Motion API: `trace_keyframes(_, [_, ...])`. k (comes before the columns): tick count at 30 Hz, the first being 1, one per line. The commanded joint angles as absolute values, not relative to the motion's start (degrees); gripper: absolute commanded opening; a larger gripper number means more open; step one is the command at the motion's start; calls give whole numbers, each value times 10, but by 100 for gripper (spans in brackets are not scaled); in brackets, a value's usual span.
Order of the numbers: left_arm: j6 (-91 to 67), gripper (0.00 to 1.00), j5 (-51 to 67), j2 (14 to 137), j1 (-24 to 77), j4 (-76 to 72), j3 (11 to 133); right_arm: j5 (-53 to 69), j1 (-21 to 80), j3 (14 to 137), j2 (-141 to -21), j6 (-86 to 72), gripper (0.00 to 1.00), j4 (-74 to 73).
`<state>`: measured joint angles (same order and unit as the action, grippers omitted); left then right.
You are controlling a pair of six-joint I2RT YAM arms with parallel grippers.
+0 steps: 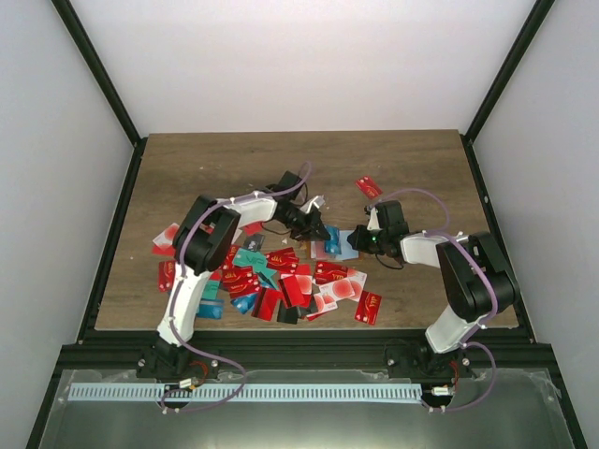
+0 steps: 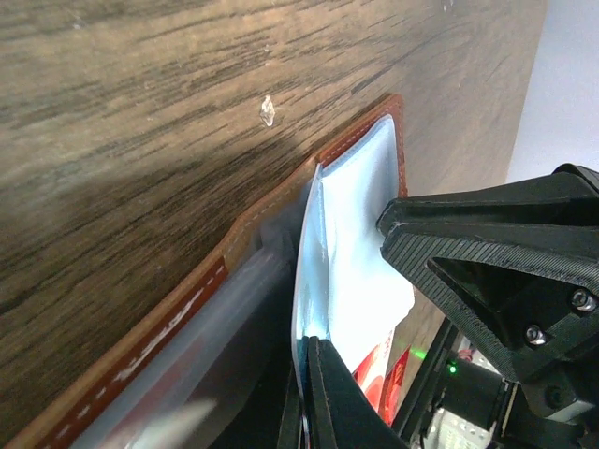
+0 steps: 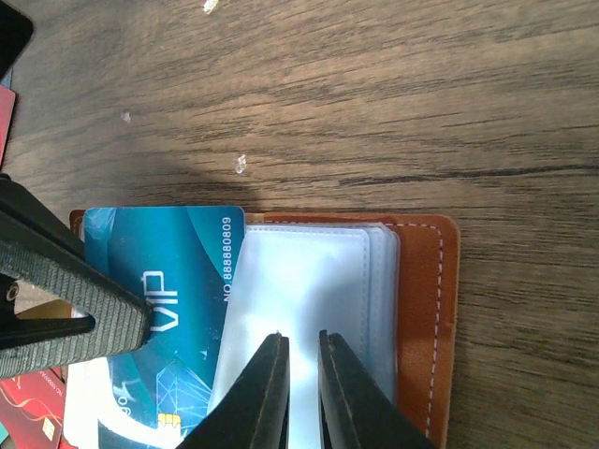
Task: Put the credit cards into the card holder
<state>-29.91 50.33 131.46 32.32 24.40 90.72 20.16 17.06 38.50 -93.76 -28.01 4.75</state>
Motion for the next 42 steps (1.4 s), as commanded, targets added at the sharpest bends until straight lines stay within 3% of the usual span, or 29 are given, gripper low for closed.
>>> trace_keyframes(1, [-342,4,425,1273,338,173,854,181,169,369,-943,-280,12,-5])
trace_keyframes(11, [-513,4,329,1164,353,-60,656,161,169,356,-935,-305,12,-8])
trace_keyframes(25, [-586,4,339,1207,392,-70,686,180,169,349,-920,-319,13,-6])
trace_keyframes(28, [-598,4,335,1206,396,-75,679,181,169,349,-899,-318,18,-13])
trace_keyframes(36, [-588,4,369,1210,395,-72,673,79,169,324,-802,-351,47,-56])
trace_keyframes(42, [-566,4,408,1224,395,-64,681,54,170,300,-802,-393,49,-68])
